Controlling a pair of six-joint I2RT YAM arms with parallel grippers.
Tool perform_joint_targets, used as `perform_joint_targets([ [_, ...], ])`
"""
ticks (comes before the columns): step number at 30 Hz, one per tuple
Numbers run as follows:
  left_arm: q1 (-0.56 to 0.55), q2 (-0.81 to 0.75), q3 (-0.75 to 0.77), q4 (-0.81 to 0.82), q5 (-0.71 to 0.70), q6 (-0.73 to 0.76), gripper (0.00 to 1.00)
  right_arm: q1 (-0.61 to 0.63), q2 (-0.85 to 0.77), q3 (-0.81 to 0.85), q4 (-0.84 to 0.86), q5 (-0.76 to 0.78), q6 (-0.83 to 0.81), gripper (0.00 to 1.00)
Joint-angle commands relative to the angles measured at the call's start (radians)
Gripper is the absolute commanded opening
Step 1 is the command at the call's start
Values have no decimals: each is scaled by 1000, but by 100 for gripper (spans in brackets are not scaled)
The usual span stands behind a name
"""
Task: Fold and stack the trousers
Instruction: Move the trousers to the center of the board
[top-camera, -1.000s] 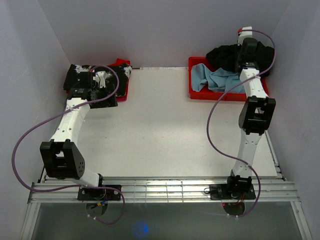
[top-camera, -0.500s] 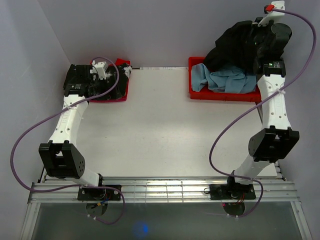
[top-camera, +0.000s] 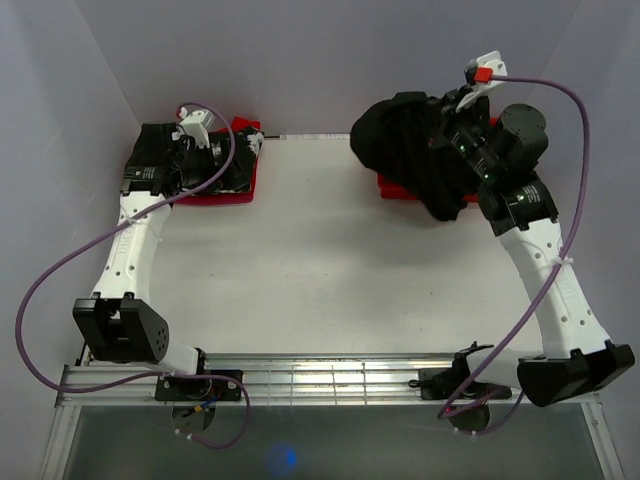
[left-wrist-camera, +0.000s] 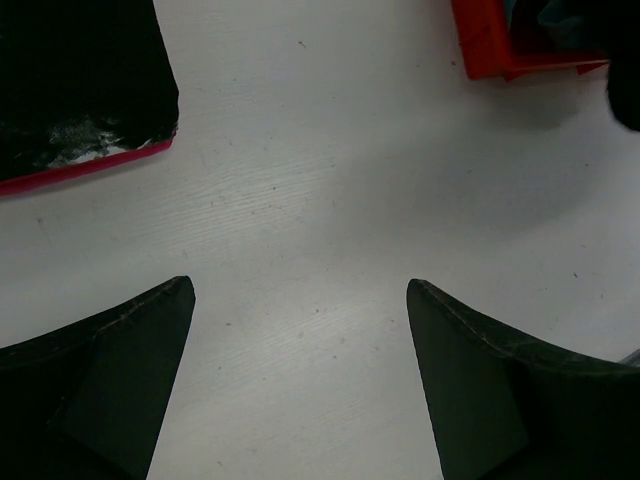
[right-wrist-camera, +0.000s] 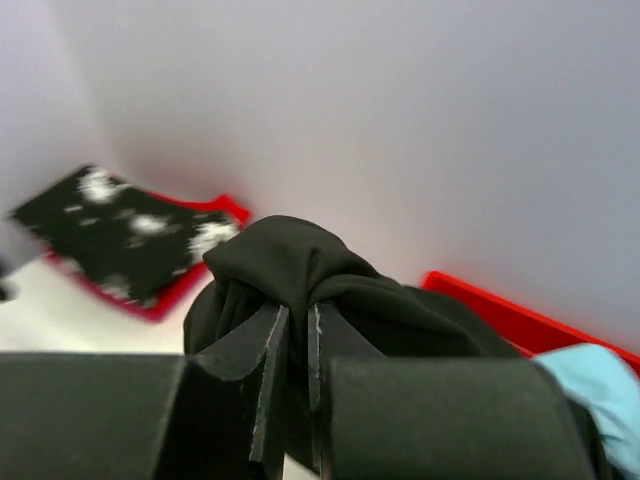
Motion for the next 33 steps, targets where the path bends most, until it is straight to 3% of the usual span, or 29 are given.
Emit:
perform_joint_targets([
  [1,9,-89,24,18,55,-9,98,121,-76,-76,51,-10,64,8],
  [9,20,-148,-29,-19,101,6,98,346,-44,-403,121,28,135,8],
  [16,20,-179,-112,-50,104,35,98,478,106,-494,201,1,152,8],
  [23,55,-168,-176,-80,193,126,98,478,217,-438,190,19,158,11],
  [30,50,-124,-281,-204,439,366,98,360,130,-420,129,53,116,8],
  [33,-20,-129,-391,-203,429,440,98,318,93,-386,88,54,129,8],
])
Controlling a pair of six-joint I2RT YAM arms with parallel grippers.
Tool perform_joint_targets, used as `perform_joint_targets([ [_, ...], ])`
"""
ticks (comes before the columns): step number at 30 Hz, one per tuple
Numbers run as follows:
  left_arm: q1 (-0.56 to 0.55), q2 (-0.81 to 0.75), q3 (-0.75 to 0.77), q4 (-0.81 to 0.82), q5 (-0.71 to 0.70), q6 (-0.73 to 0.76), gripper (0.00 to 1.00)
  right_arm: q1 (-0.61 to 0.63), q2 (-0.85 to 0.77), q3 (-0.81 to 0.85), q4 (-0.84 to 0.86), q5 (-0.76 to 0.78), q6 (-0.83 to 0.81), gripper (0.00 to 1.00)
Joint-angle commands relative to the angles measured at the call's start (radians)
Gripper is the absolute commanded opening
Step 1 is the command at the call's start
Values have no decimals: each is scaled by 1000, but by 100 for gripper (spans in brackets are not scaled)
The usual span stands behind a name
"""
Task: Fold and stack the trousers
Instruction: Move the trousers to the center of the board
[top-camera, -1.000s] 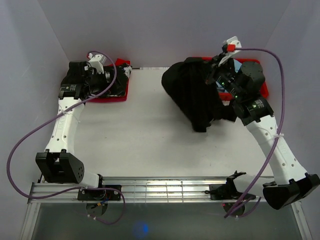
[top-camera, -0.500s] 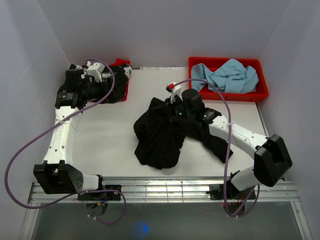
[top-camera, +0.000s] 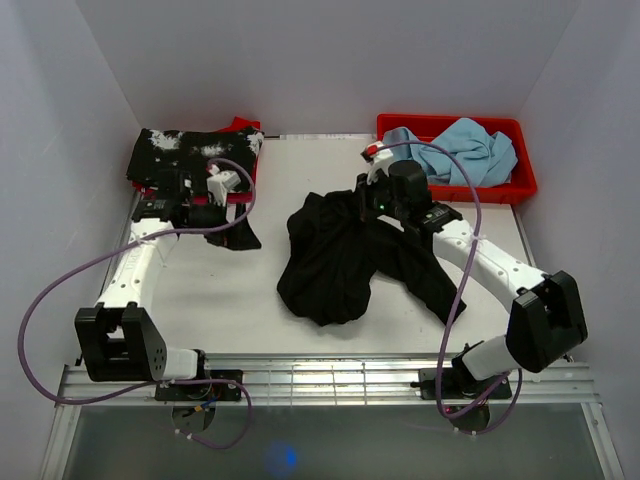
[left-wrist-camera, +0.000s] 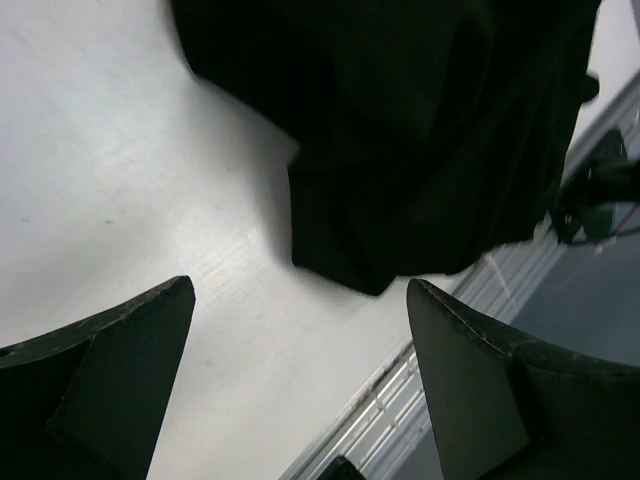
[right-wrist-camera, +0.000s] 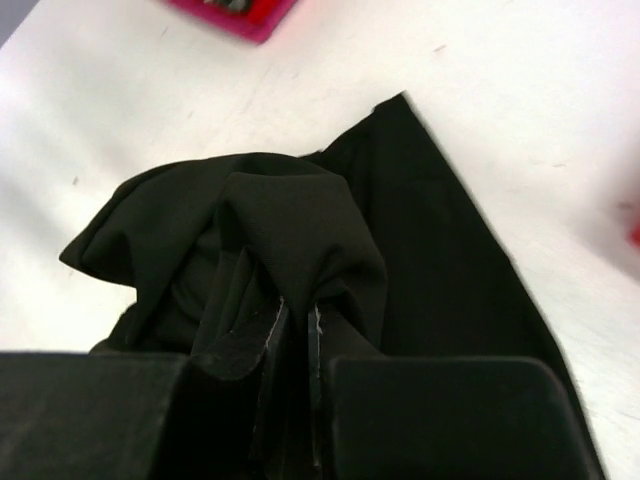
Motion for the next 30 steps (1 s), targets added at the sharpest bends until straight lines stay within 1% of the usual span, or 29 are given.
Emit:
perform_joint_targets([
  [1,-80,-10,-109,-50,85,152,98,-43,-91,83,1,31,-1,8],
  [2,-130,-10,-134,-33,74,158,98,-48,-99,82,1,38,-3,8],
  [3,-156,-14,-158,21,63,156,98,-49,-111,77,1,41,-6,8],
  [5,-213,-14,-228,101,34,109,98,-58,-119,74,-52,51,-10,8],
  [6,-227,-8,-247,188,27,84,98,-66,-126,69,-63,57,-12,8],
  [7,-239,1,-277,227,14,31,98,-69,-132,68,-74,61,-12,8],
  [9,-271,30,-298,334,10,-18,98,-80,-149,65,-100,74,-14,8],
  [11,-305,79,-326,401,4,-92,98,-86,-162,63,-118,94,-17,8],
  [14,-362,128,-370,569,-4,-140,98,-100,-185,75,-138,118,-24,8],
  [18,-423,165,-407,721,-39,-170,98,-109,-209,92,-178,127,-44,8],
  [19,-436,176,-409,741,-36,-177,96,-111,-214,94,-183,129,-46,8],
  [21,-448,219,-400,774,-27,-193,86,-112,-224,97,-192,132,-52,8],
  [23,-459,245,-384,775,-35,-194,71,-112,-231,98,-204,129,-53,8],
  [24,-459,253,-371,772,-62,-194,55,-112,-237,98,-209,124,-58,8],
  [26,-457,239,-355,733,-105,-189,40,-112,-243,100,-220,114,-69,8],
  [27,-453,201,-340,708,-119,-177,20,-112,-246,97,-223,109,-70,8],
  [28,-439,175,-335,688,-133,-161,3,-112,-247,94,-224,95,-76,8],
  [29,-430,143,-334,648,-156,-166,0,-112,-251,91,-226,85,-78,8],
  [30,-414,106,-334,630,-167,-172,0,-112,-255,83,-226,74,-76,8],
])
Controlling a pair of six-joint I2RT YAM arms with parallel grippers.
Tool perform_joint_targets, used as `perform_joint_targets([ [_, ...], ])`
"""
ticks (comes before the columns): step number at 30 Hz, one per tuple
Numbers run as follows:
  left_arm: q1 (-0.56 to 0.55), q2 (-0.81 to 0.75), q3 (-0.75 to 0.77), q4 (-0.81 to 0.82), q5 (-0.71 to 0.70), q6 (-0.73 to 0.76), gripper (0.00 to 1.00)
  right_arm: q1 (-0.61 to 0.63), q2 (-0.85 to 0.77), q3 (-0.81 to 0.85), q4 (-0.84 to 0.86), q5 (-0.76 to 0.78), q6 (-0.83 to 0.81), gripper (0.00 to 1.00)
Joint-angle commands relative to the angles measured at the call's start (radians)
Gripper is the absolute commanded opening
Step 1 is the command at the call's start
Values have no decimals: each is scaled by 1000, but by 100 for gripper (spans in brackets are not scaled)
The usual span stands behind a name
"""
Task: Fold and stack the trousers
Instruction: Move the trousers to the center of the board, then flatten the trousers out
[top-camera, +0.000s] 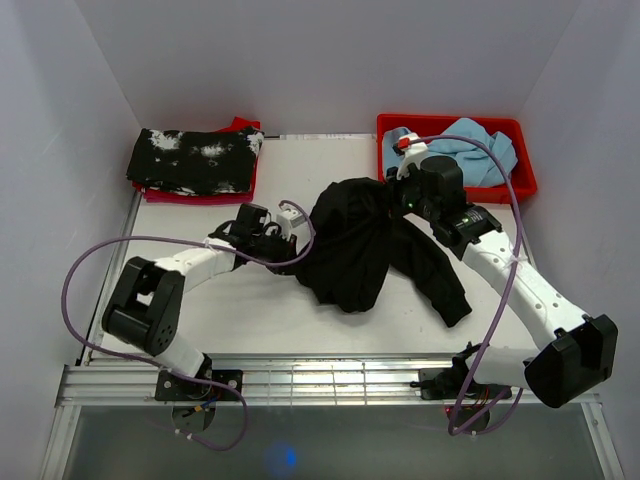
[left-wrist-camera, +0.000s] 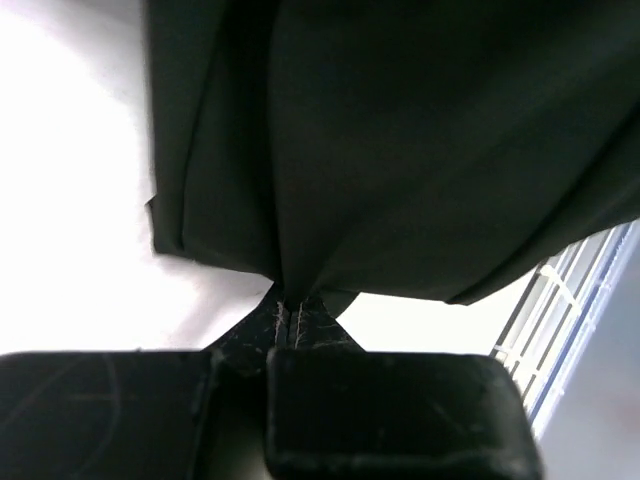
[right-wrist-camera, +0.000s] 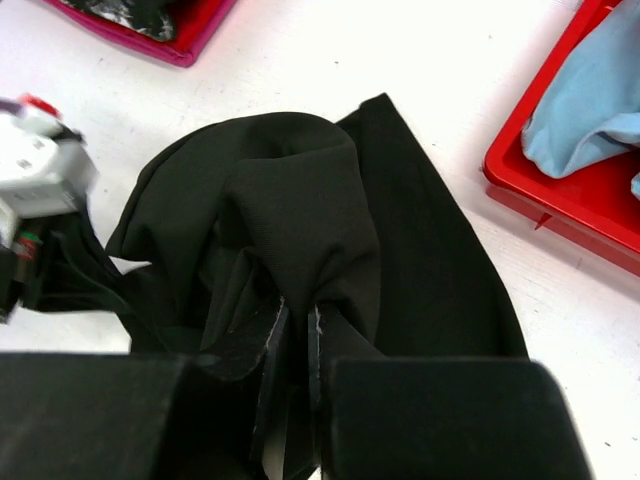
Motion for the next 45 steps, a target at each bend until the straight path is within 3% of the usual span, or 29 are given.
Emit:
perform_joint_targets([
  [1,67,-208,44,-59,-55,-9,0,-7,-44,31,14,-38,-20,8],
  [7,168,-508,106,-234,-95,-15,0,-1,-32,-1,30,-132,-6,8],
  [11,174,-644,196,-334,-225,-58,0,22,2,-12,45,-225,18,8],
  [16,185,-710,342,-403,-391,-29,0,99,47,-13,82,-337,60,8],
  [20,185,-693,425,-307,-350,78,0,137,65,-35,100,-422,90,8],
  [27,170,-445,495,-40,-159,-13,0,144,7,-95,89,-411,86,8],
  [35,-3,-11,676,228,-107,-145,0,110,-188,-186,-28,-269,40,8],
  [41,-111,216,819,205,-52,-175,0,3,-289,-228,-188,-235,34,8],
  [45,-145,334,916,24,12,-147,42,-53,-332,-260,-239,-246,28,8],
])
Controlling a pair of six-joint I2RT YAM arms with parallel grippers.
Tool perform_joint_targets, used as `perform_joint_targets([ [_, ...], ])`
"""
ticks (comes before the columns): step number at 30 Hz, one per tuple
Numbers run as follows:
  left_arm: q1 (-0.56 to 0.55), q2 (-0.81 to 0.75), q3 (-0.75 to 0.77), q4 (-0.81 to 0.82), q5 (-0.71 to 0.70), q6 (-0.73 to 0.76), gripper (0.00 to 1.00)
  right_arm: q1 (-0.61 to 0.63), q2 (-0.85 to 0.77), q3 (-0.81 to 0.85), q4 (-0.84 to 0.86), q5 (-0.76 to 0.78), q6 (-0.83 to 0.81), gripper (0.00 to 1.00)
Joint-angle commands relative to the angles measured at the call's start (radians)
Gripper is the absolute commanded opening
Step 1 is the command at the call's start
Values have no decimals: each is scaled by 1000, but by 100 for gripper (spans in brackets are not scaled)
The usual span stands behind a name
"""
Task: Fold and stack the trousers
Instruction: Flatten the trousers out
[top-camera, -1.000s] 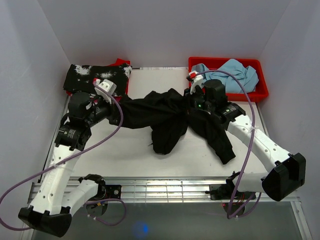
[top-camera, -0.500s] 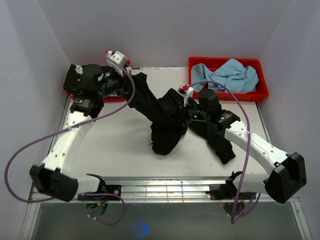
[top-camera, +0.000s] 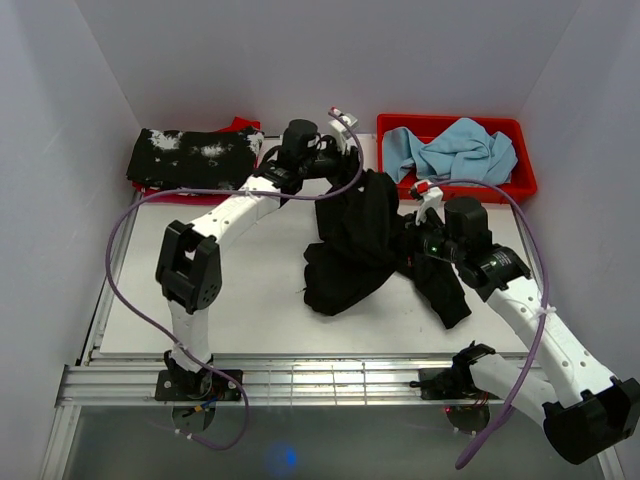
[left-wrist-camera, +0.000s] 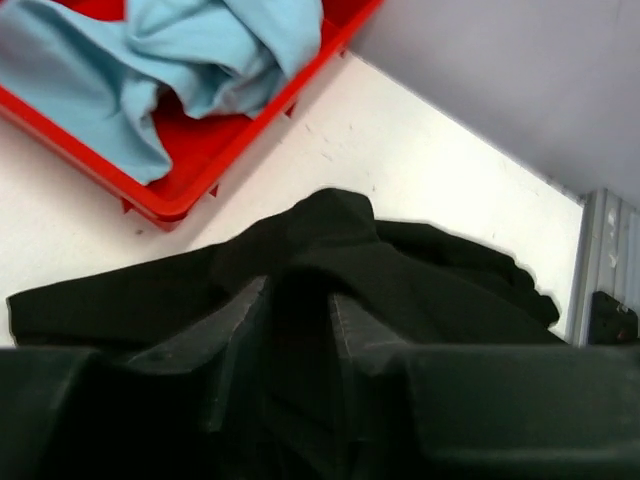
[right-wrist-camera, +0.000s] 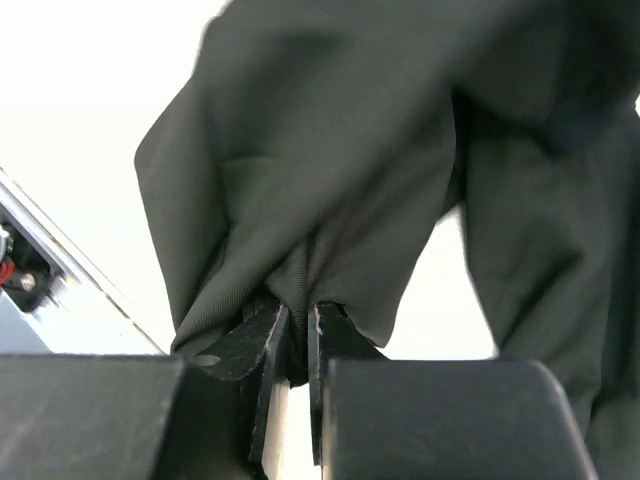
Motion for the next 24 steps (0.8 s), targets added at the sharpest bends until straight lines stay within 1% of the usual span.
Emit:
perform_joint_targets([
  [1,-20,35,129,-162,79,36,70,-29,-41,-22,-76,5,-25,8],
  [2,-20,43,151,-272,66,52,80,-34,-55,-23,-87,16,-32,8],
  [3,-20,44,166,-325,48,70,85,-51,-63,-25,-113,24,-38,8],
  [5,-11,5,150,-435,-24,119,89,-69,-97,-33,-138,62,-38,8],
  [7,32,-66,70,-454,-40,121,90,-106,-126,-51,-164,91,-32,8],
  [8,54,-157,-41,-451,-34,121,91,-136,-152,-56,-174,119,-27,8],
  [10,106,-257,-160,-450,-30,177,90,-169,-173,-66,-213,122,-15,8],
  [11,115,-352,-268,-471,-44,220,90,-184,-183,-77,-230,127,-7,8],
  [12,118,-397,-319,-489,-49,329,90,-211,-186,-82,-263,128,14,8],
  [13,121,-437,-364,-511,-47,383,90,-225,-187,-86,-279,134,30,8],
  [14,121,-509,-443,-563,-23,434,89,-262,-186,-94,-294,143,45,8],
  [15,120,-543,-481,-595,0,527,88,-284,-181,-97,-303,144,56,8],
  [17,118,-606,-560,-649,55,619,87,-320,-158,-103,-322,116,86,8],
  [18,114,-665,-649,-647,83,648,87,-348,-148,-105,-323,101,94,8],
  [20,89,-712,-731,-597,88,693,87,-370,-115,-109,-323,78,106,8],
  [21,76,-725,-765,-571,80,696,88,-373,-105,-112,-323,82,111,10],
  [22,50,-738,-816,-543,59,686,88,-379,-92,-112,-326,84,114,20],
  [24,28,-727,-848,-470,52,680,88,-402,-68,-109,-337,65,108,34],
])
